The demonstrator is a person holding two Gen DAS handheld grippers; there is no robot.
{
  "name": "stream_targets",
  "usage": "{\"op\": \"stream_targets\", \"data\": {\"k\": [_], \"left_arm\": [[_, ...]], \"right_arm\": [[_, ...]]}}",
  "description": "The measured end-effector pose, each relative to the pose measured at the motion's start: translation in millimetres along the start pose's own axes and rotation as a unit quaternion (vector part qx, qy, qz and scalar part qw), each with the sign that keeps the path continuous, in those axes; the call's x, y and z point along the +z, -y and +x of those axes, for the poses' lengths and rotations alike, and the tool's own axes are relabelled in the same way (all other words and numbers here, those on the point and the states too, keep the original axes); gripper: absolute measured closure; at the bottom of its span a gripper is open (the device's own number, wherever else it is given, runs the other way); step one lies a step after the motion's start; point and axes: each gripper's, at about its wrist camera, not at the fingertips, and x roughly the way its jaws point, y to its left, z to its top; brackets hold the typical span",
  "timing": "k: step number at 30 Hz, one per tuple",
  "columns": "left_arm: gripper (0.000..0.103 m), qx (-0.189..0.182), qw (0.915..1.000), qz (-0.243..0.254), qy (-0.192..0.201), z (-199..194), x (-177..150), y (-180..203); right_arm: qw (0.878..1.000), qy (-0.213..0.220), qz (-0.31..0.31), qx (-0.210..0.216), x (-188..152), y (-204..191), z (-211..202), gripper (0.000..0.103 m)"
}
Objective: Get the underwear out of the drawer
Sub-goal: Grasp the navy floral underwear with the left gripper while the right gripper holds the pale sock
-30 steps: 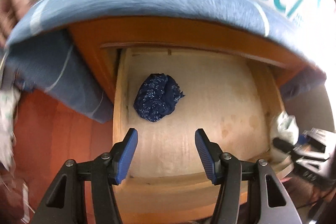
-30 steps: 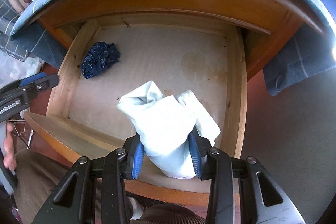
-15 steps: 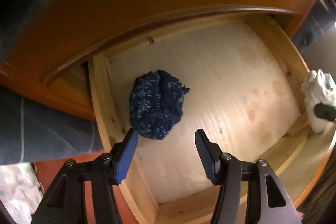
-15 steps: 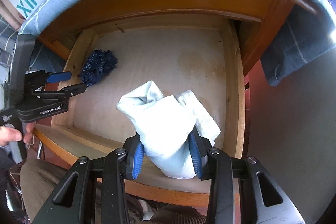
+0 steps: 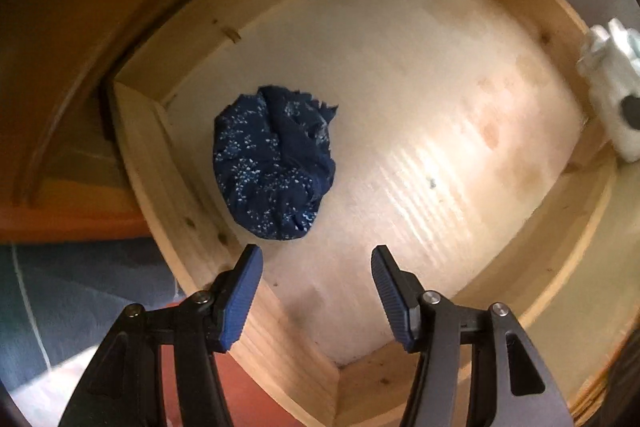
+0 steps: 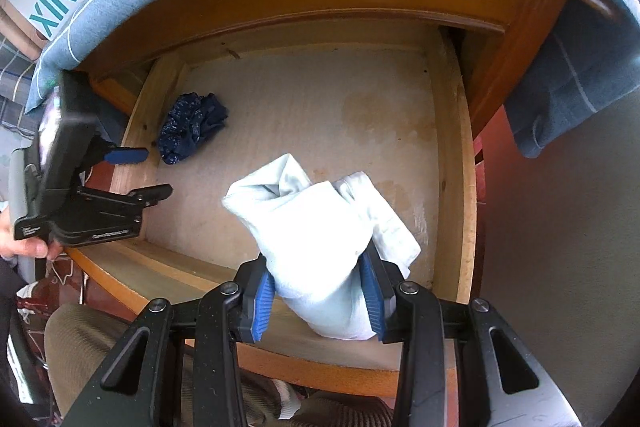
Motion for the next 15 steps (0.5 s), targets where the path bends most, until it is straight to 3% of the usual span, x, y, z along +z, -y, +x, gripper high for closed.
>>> {"op": "stream_targets", "data": {"k": [5, 10, 15], "left_arm": [[0.045, 0.007, 0.9996, 0.019, -0.019, 13, 18, 0], [0.045, -0.003, 0.9999, 0.009, -0.005, 18, 34, -8], [0.045, 0.013, 0.9988, 0.046, -0.008, 29, 47, 2]], "right_arm": [[1.0, -0.002, 0.0, 0.006, 0, 0, 0, 0.067], [1.0, -0.005, 0.007, 0.014, 0, 1, 0, 0.067], [1.0, -0.008, 0.005, 0.016, 0, 0, 0, 0.067]]}}
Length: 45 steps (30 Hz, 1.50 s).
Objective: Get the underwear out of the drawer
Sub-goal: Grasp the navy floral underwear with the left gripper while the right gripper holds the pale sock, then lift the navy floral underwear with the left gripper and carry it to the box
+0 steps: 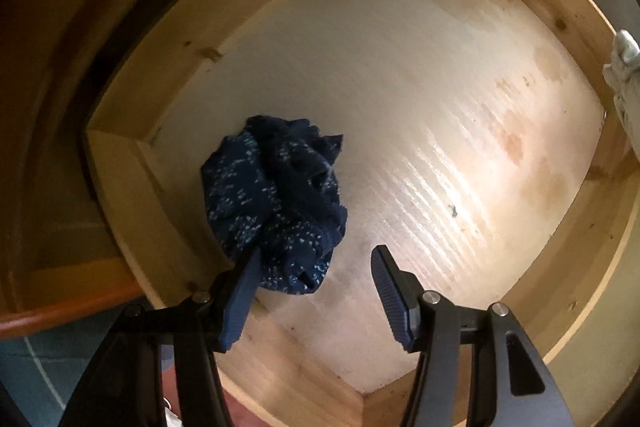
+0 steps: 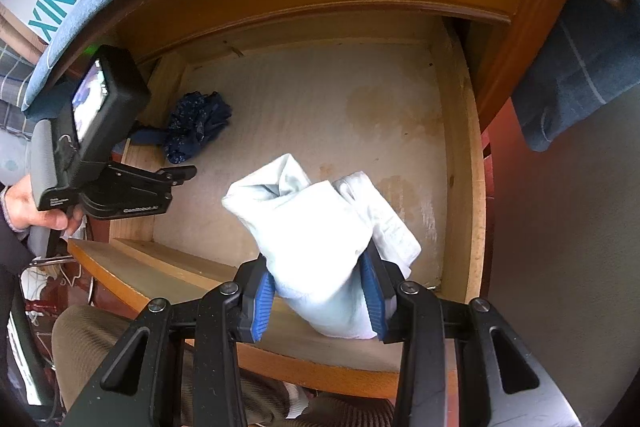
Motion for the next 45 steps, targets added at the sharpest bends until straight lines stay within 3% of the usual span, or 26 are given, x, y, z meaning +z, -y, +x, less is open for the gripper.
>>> {"op": "stream_targets", "data": {"k": [9, 16, 19, 22, 25, 29, 39, 45], "left_arm": [[0.045, 0.001, 0.9995, 0.017, 0.026, 10, 4, 18], [0.079, 0.024, 0.9989, 0.01, 0.04, 7, -12, 13], [0.087, -0.002, 0.9994, -0.009, 0.034, 3, -15, 8], [0.089, -0.045, 0.9984, -0.03, 0.015, 1, -18, 8], [0.089, -0.058, 0.998, -0.025, -0.005, 0, -22, 14], [0.089, -0.108, 0.9924, -0.034, -0.047, -1, -24, 21], [0.085, -0.089, 0.9902, -0.056, -0.092, 4, -27, 39], [0.052, -0.083, 0.9858, -0.093, -0.112, 10, -18, 39]], "right_arm": [[1.0, -0.004, 0.002, 0.006, 0, 0, 2, 0.067], [1.0, -0.007, 0.001, 0.009, 0, -2, 4, 0.067], [1.0, -0.008, 0.001, 0.01, 0, -2, 4, 0.067], [1.0, -0.008, 0.0, 0.01, 0, -2, 5, 0.066], [1.0, -0.008, 0.001, 0.012, 0, -1, 5, 0.066], [1.0, -0.008, 0.002, 0.019, 0, 1, 5, 0.066], [1.0, -0.007, 0.002, 0.02, 0, 3, 5, 0.066], [1.0, -0.007, 0.004, 0.023, 0, 2, 4, 0.065]]}}
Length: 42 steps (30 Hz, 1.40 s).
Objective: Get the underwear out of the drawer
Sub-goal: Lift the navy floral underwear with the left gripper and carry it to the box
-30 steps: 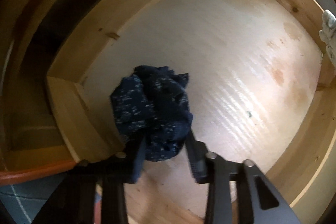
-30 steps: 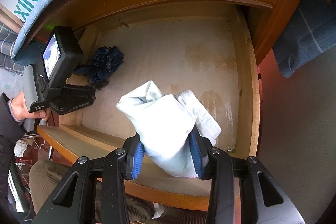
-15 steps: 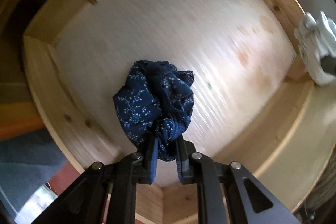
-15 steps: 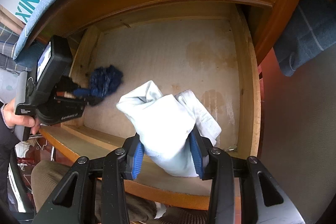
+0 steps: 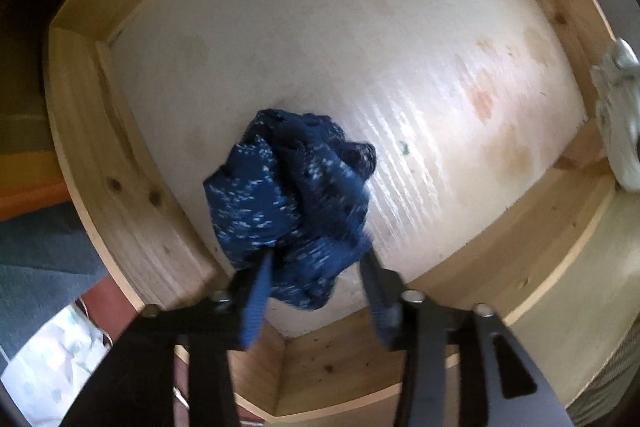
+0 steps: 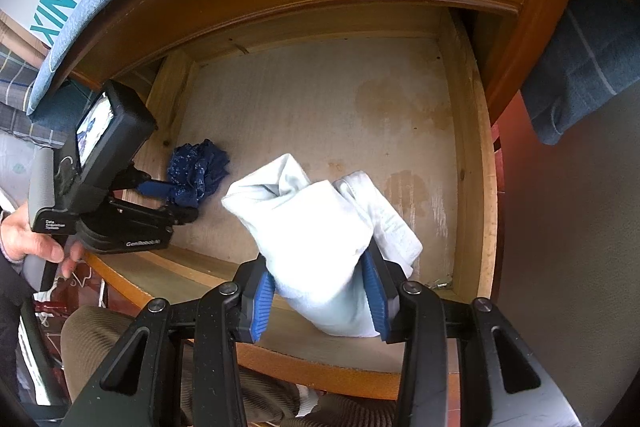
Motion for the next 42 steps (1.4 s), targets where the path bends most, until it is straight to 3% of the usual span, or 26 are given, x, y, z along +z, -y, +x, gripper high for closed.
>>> {"op": "stream_targets", "data": {"k": [3, 6, 8, 9, 13, 17, 28, 42], "left_arm": [[0.05, 0.006, 0.9998, -0.014, -0.016, 4, 11, 4], [0.051, 0.007, 0.9997, -0.023, -0.007, 3, 19, 5], [0.073, 0.027, 0.9991, -0.033, 0.0, -1, 21, 3], [0.076, 0.031, 0.9988, -0.038, 0.002, 0, 8, -15], [0.086, 0.023, 0.9975, -0.064, 0.015, -6, 4, -23], [0.088, 0.038, 0.9968, -0.059, 0.038, -10, -3, -14], [0.088, 0.034, 0.9913, -0.085, 0.095, -31, -22, 1], [0.088, 0.017, 0.9729, -0.12, 0.197, -90, -100, -1]], "right_arm": [[1.0, -0.001, 0.001, 0.002, 0, 1, 0, 0.065], [1.0, 0.0, 0.002, 0.003, 0, 1, 0, 0.065], [1.0, -0.001, 0.003, 0.004, 0, 2, 0, 0.065], [1.0, -0.001, 0.003, 0.005, 0, 2, 0, 0.065], [1.0, 0.0, 0.001, 0.004, 0, 1, 0, 0.065], [1.0, -0.001, 0.0, 0.001, -1, 0, 0, 0.065], [1.0, -0.008, -0.013, -0.012, 1, -9, 6, 0.065], [1.0, -0.007, -0.02, -0.023, -1, -13, 7, 0.065]]}}
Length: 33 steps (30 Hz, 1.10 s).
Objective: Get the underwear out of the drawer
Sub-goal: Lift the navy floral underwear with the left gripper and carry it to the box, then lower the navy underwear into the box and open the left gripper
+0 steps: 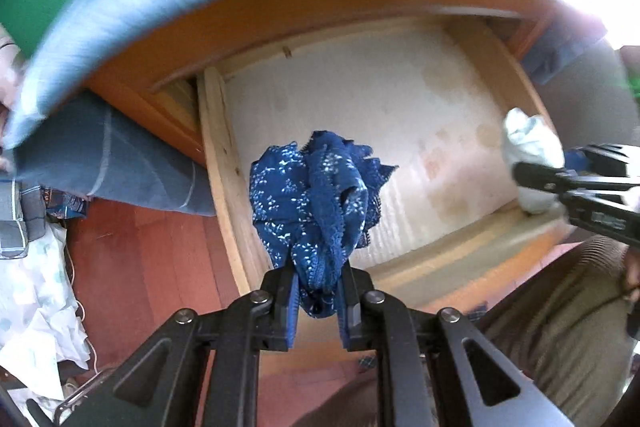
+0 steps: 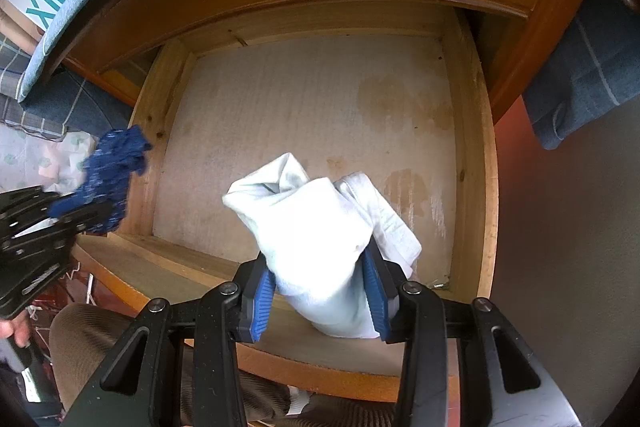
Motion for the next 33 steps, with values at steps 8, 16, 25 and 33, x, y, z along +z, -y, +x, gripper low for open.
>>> {"op": "stream_targets", "data": {"k": [8, 16, 25, 33], "left_arm": [[0.088, -0.008, 0.9984, -0.009, 0.055, -75, -10, -4], [0.088, -0.005, 0.995, -0.022, 0.097, -141, -12, -17], [0.088, 0.004, 0.9853, -0.044, 0.165, -213, 4, -41], [0.088, 0.019, 0.9718, -0.057, 0.228, -274, 44, -51]], "right_arm": [[1.0, 0.0, -0.002, -0.003, -1, -2, 1, 0.066], [1.0, 0.001, -0.004, -0.008, -2, -4, 1, 0.066], [1.0, 0.001, -0.002, -0.01, -1, -5, 1, 0.066], [1.0, 0.001, -0.001, -0.007, -1, -2, 1, 0.066]]}}
